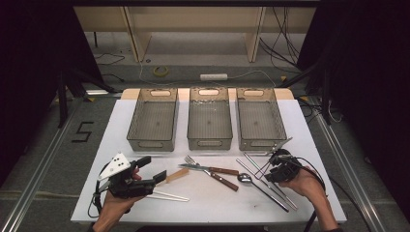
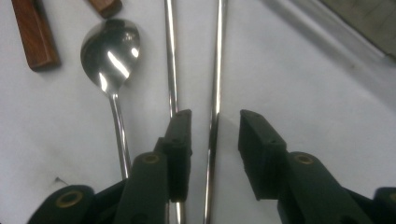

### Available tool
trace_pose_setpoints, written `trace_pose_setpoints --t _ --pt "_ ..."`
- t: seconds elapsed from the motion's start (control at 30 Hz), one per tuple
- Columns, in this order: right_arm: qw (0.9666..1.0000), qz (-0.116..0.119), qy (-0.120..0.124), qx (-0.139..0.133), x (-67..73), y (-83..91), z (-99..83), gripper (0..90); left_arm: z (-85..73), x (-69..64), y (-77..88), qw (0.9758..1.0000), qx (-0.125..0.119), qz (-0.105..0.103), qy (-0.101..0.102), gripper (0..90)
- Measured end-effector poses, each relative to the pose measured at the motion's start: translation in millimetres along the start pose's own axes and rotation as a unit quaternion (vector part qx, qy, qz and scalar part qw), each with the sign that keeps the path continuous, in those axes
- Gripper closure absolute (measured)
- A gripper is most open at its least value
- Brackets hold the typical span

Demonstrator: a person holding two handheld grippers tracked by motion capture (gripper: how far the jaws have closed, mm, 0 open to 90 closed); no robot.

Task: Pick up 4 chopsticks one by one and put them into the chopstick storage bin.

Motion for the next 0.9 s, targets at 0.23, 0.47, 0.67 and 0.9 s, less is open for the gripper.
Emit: trace_pose_setpoints --t 0.23,0.47,0.67,0.9 --pt "0.9995 -0.001 -0.001 0.031 -2.5 -4.8 -7.8 73.2 0.0 -0.3 0.0 1.0000 0.000 0.001 -0.002 18.7" --pt "0.9991 0.004 -0.004 0.042 -4.4 -6.0 -10.6 76.6 0.1 0.0 0.2 1.0000 0.000 0.001 -0.002 18.7" --pt "0.9986 0.005 -0.001 0.053 -3.5 -10.4 -12.1 80.1 0.4 -0.1 0.3 1.0000 -0.001 0.001 -0.003 18.7" --pt "0.9981 0.003 0.001 0.061 -4.2 -10.9 -12.1 83.5 0.6 0.8 0.8 1.0000 -0.001 0.002 -0.003 18.7"
Point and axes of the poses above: each handheld gripper's, and its own axes: y roughly backward along the jaws, z roughly out of its top, x roughly to its left, the point moved 10 cm from there along -y, roughly forward along the jaws, and after that the axes turned 8 degrees about z, right-handed, at the moved point
